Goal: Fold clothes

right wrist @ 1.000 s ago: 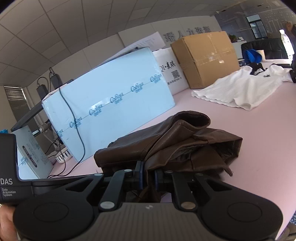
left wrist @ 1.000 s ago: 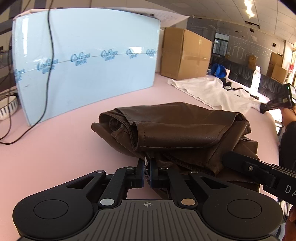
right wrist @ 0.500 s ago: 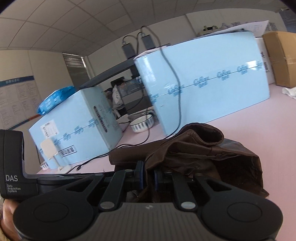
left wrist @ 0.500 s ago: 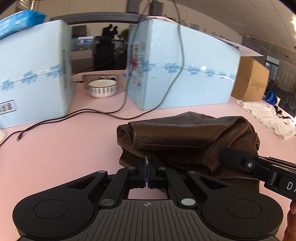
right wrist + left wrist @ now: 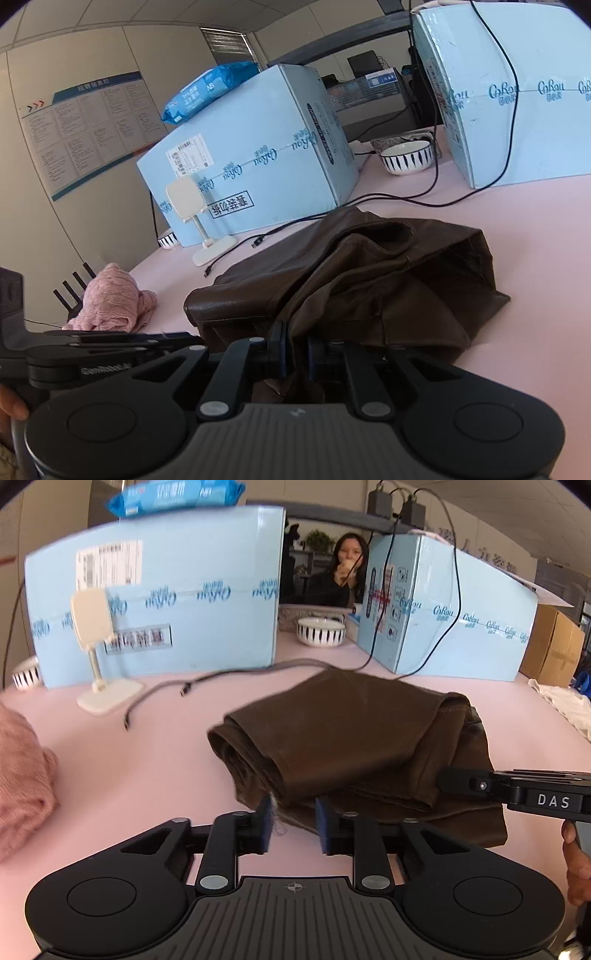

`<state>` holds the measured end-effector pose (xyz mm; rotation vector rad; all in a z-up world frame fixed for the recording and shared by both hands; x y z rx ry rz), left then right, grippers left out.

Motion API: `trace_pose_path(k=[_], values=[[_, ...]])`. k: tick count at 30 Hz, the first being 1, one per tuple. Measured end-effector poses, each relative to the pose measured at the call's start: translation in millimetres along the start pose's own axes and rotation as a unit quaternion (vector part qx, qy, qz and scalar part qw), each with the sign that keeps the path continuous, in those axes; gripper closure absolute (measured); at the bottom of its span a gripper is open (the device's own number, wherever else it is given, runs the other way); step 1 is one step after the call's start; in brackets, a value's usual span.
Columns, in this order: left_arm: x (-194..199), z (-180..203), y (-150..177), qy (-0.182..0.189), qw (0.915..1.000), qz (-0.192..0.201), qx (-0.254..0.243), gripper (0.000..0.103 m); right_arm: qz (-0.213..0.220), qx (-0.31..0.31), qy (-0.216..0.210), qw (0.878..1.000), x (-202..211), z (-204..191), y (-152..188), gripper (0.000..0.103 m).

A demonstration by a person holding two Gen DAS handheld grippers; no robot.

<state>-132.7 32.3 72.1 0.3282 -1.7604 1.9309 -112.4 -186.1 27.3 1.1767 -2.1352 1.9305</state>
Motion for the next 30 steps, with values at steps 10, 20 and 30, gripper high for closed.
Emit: trace_pose_path(k=[10, 20, 30], values=[[-71.5, 34.2, -12.9, -0.004, 0.9926, -0.013, -0.121, 0.013, -0.018, -0.024, 0.0, 1.0, 7.8, 17.9, 10.6, 0.07], [-79.3, 58.6, -1.2, 0.035, 0.9749, -0.002, -0.22, 0.013, -0.01, -0.071, -0.004, 0.997, 13.5, 36.6, 19.7, 0.026], [-117.5, 68.0, 0.7, 0.039, 0.9718, -0.069, -0.222, 0.046, -0.014, 0.0, 0.042, 0.999, -1.2, 23.1, 19.1, 0.041]])
Point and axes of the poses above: each gripper's, at about its wrist camera, not at the fingertips, and x roughly against the way its jaws point, z to its right, y to its underside, the point moved 2 cm from there along -x, roughly the way its jaws point, and after that the axes turned 11 degrees about x, right-handed, at the moved point
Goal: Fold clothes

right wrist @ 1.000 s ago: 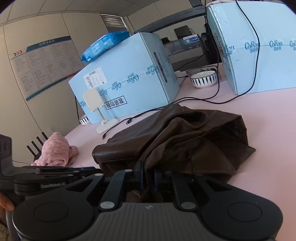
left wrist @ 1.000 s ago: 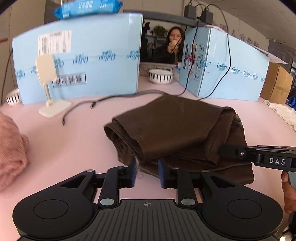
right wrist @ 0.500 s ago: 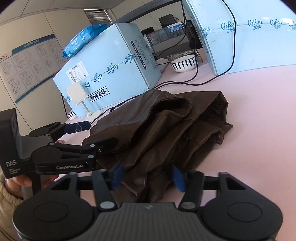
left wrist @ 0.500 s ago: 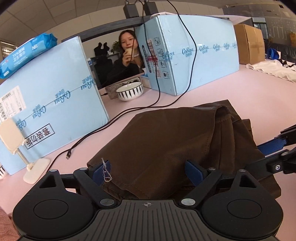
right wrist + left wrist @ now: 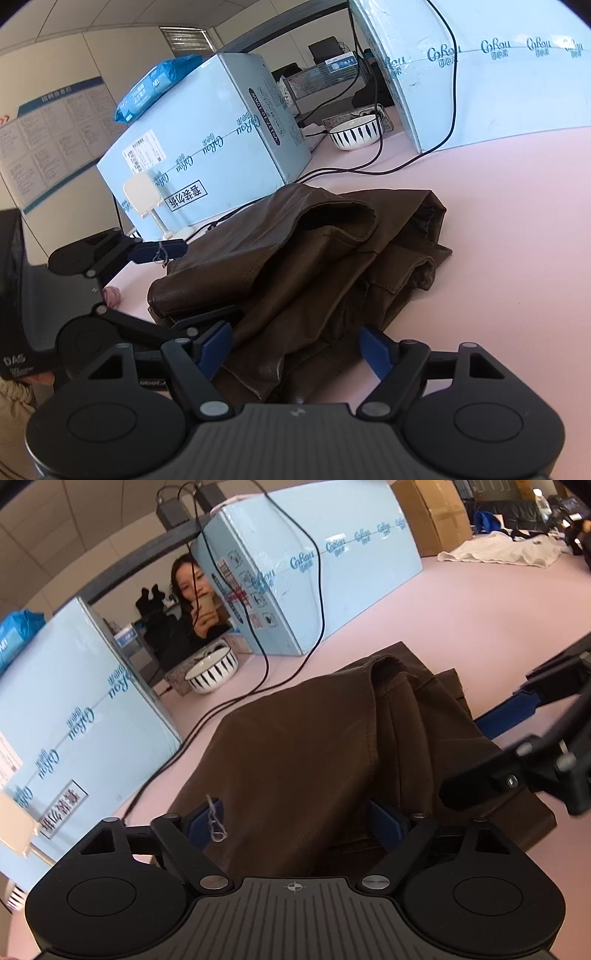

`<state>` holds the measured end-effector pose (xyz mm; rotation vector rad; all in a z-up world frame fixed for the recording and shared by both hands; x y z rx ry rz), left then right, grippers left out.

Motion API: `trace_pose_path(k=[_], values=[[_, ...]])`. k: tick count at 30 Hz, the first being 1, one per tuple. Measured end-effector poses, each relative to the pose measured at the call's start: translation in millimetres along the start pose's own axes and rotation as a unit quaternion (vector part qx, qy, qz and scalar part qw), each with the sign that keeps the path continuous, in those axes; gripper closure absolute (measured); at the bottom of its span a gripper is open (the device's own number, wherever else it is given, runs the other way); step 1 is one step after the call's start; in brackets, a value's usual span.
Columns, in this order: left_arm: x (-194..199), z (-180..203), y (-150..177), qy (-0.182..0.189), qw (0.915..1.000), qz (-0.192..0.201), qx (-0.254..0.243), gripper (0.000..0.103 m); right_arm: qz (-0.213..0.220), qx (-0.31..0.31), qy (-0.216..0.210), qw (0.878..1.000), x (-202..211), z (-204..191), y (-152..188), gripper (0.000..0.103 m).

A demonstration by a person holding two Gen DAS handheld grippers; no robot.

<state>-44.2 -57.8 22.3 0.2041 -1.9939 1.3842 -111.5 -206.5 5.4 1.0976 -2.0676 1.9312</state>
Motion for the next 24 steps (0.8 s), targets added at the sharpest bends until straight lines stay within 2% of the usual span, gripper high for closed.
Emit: trace_pose_path(k=[2, 3, 5, 6, 7, 9, 13, 15, 19, 20, 24], values=[[-3.8, -2.1, -2.8, 0.002, 0.9998, -0.004, 0.019, 0.063, 0.003, 0.018, 0.01, 1.0, -0.9, -3.9, 0.3, 0.05], [-6.1, -2.0, -5.0, -0.001, 0.9996, -0.005, 0.028, 0.072, 0.006, 0.022, 0.01, 1.0, -0.6, -4.8, 0.5, 0.058], [-8.1, 5.4, -4.5, -0.027, 0.9996, 0.008, 0.007, 0.084, 0.012, 0.03, 0.009, 0.999, 0.2, -6.3, 0.8, 0.076], [-7.3, 9.7, -3.9, -0.042, 0.9989, 0.022, -0.005, 0.088, 0.017, 0.024, 0.006, 1.0, 1.6, -5.2, 0.6, 0.083], [-5.3, 11.9, -3.8, -0.05, 0.9982, 0.031, -0.011, 0.089, 0.022, 0.017, 0.004, 1.0, 3.4, -3.9, 0.4, 0.085], [5.5, 10.4, -8.7, -0.065, 0.9959, 0.063, -0.004, 0.092, 0.034, 0.001, -0.001, 0.999, 7.0, 2.2, -0.7, 0.094], [36.5, -13.1, -27.4, -0.07, 0.9894, 0.11, 0.063, 0.093, 0.065, -0.028, 0.012, 0.997, 23.9, 23.1, -7.6, 0.101], [52.3, -27.5, -37.4, -0.069, 0.9852, 0.128, 0.091, 0.093, 0.087, -0.038, 0.038, 0.995, 40.9, 40.0, -13.6, 0.101], [76.2, -53.1, -42.3, -0.053, 0.9758, 0.145, 0.155, 0.093, 0.112, -0.067, 0.077, 0.988, 72.4, 74.2, -18.3, 0.101], [86.2, -63.5, -39.4, -0.045, 0.9707, 0.149, 0.183, 0.093, 0.115, -0.071, 0.085, 0.987, 77.4, 79.3, -17.9, 0.101], [100.4, -78.9, -23.4, -0.013, 0.9624, 0.137, 0.234, 0.093, 0.143, -0.101, 0.127, 0.976, 112.1, 111.0, -15.4, 0.101]])
Point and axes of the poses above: each gripper's, at about its wrist camera, not at the fingertips, and x roughly against the way its jaws point, z to its right, y to its underside, the point moved 2 cm from there along -x, roughly the way its jaws point, and after that the axes turned 11 degrees about x, right-handed, at the moved point
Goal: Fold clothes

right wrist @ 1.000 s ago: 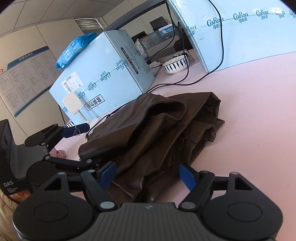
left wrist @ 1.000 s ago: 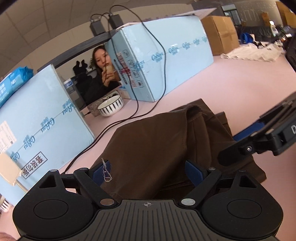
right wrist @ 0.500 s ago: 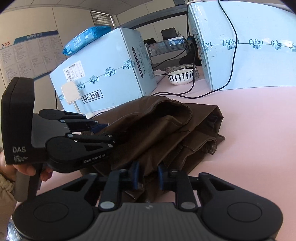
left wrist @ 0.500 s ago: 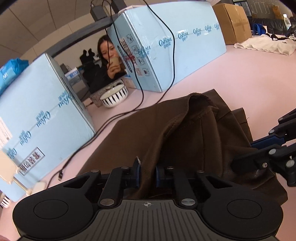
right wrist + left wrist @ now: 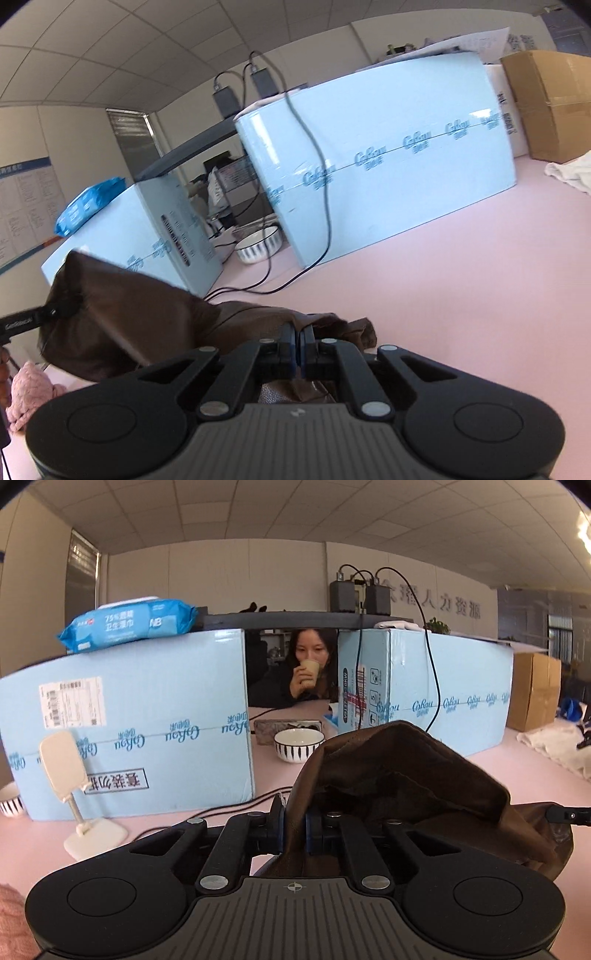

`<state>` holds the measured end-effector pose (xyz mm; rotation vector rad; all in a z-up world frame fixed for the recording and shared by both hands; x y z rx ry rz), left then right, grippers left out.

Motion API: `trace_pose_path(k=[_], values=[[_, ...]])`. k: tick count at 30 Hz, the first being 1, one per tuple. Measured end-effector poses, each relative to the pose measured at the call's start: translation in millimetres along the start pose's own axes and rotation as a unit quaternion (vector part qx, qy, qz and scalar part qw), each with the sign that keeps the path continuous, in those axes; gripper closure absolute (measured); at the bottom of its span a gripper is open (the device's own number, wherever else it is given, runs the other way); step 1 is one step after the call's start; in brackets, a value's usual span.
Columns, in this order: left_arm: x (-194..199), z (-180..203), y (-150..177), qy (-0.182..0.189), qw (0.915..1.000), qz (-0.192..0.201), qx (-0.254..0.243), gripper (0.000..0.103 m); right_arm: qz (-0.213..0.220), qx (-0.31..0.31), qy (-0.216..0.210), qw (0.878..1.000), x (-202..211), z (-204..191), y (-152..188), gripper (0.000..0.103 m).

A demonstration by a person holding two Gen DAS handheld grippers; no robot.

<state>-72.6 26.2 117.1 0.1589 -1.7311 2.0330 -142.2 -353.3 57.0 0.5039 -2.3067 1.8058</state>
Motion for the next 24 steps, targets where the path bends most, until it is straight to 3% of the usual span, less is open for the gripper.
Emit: trace_pose_path(k=[3, 6, 9, 13, 16, 17, 18, 20, 21, 24], values=[[-0.5, -7.9, 20.0, -0.005, 0.9996, -0.029, 0.003, 0.093, 0.018, -0.019, 0.036, 0.999, 15.3, 25.4, -6.1, 0.101], [-7.6, -24.1, 42.4, -0.022, 0.9971, -0.063, 0.036, 0.093, 0.025, -0.032, 0.073, 0.996, 21.5, 46.3, -8.1, 0.101], [-21.5, -46.3, 61.9, -0.058, 0.9905, -0.097, 0.078, 0.093, 0.005, -0.043, 0.105, 0.994, 13.9, 69.7, -4.9, 0.1], [-33.2, -62.2, 74.0, -0.062, 0.9855, -0.13, 0.09, 0.086, -0.04, -0.04, 0.122, 0.991, -3.8, 80.1, 5.1, 0.097], [-29.1, -65.7, 72.6, -0.077, 0.9841, -0.125, 0.1, 0.063, -0.066, -0.014, 0.146, 0.987, -16.3, 73.2, 15.0, 0.087], [-23.6, -67.0, 68.7, -0.092, 0.9847, -0.113, 0.096, 0.041, -0.069, -0.007, 0.153, 0.986, -18.2, 70.5, 16.7, 0.078], [-19.9, -68.2, 66.2, -0.1, 0.9852, -0.104, 0.092, 0.019, -0.068, 0.0, 0.159, 0.985, -18.4, 69.2, 18.2, 0.061], [-10.9, -71.9, 60.4, -0.112, 0.9864, -0.085, 0.085, 0.013, -0.052, -0.004, 0.155, 0.987, -13.2, 69.7, 18.9, 0.036], [-2.0, -73.5, 56.6, -0.109, 0.9871, -0.086, 0.08, 0.013, -0.035, -0.01, 0.151, 0.988, -8.7, 71.0, 19.3, 0.03], [18.4, -68.5, 52.9, -0.06, 0.9886, -0.122, 0.065, 0.013, -0.018, -0.023, 0.141, 0.99, 3.9, 74.7, 20.1, 0.027]])
Point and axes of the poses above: each gripper's, at about its wrist camera, not at the fingertips, and x roughly against the way its jaws point, z to its right, y to its underside, the point moved 2 cm from there along -x, roughly the way its jaws point, and after that the axes turned 11 degrees about x, right-handed, at the moved point
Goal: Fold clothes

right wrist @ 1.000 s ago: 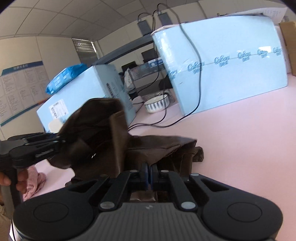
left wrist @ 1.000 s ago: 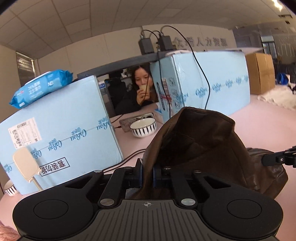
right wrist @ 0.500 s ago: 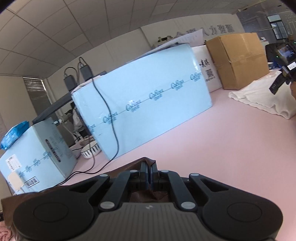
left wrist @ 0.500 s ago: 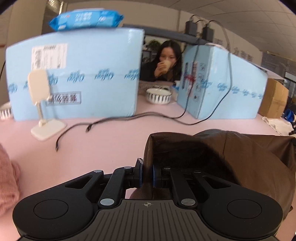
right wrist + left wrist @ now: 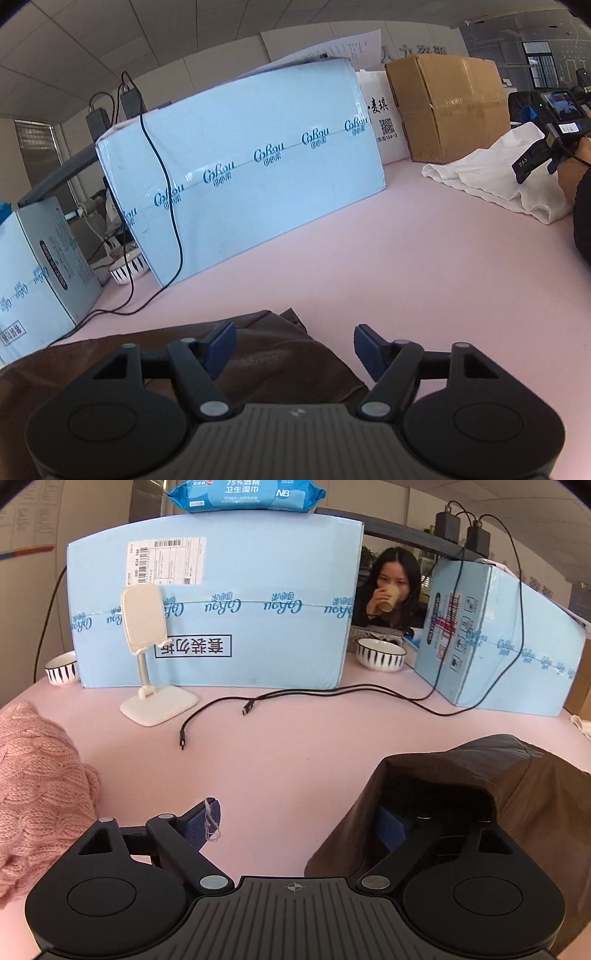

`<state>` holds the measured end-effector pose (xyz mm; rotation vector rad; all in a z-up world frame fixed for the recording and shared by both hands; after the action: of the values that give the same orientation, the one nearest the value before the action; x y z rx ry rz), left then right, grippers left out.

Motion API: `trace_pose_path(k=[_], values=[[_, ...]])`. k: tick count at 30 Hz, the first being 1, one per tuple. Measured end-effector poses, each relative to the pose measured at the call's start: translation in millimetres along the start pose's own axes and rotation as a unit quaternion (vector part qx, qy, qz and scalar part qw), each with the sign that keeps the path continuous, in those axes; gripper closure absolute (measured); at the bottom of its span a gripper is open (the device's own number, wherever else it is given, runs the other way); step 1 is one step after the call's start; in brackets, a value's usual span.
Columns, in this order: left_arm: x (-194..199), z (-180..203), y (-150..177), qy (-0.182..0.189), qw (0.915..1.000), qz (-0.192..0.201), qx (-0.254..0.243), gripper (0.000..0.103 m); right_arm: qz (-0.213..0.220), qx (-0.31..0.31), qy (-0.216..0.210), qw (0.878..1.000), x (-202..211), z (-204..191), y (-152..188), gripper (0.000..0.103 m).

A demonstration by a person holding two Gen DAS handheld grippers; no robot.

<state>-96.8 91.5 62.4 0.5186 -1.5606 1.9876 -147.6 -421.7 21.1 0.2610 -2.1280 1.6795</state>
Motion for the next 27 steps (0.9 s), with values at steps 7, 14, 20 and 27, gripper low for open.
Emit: trace_pose_path(k=[7, 14, 20, 27], values=[[40.9, 20.6, 15.7, 0.026, 0.9914, -0.022, -0.126, 0.012, -0.065, -0.058, -0.03, 0.996, 19.5, 23.9, 10.8, 0.027], [4.4, 60.1, 47.7, 0.131, 0.9719, -0.14, -0.136, 0.009, -0.093, -0.078, -0.032, 0.992, 38.4, 22.9, 34.3, 0.027], [-26.8, 75.9, 60.5, 0.144, 0.9668, -0.18, -0.111, 0.005, -0.126, -0.079, -0.031, 0.988, 65.2, 17.4, 38.1, 0.026], [-33.3, 70.0, 49.1, 0.182, 0.9613, -0.204, -0.037, 0.006, -0.16, -0.125, -0.105, 0.973, 64.0, 8.6, 46.0, 0.025]])
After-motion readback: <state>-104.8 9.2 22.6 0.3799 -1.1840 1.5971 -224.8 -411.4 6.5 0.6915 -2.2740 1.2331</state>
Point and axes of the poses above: each gripper's, at about its wrist camera, not at the fingertips, and x roughly against the way its jaws point, z to its right, y to its underside, the point moved 2 cm from there along -x, roughly the way its jaws point, and after that the axes turned 11 degrees about x, right-handed, at the moved point
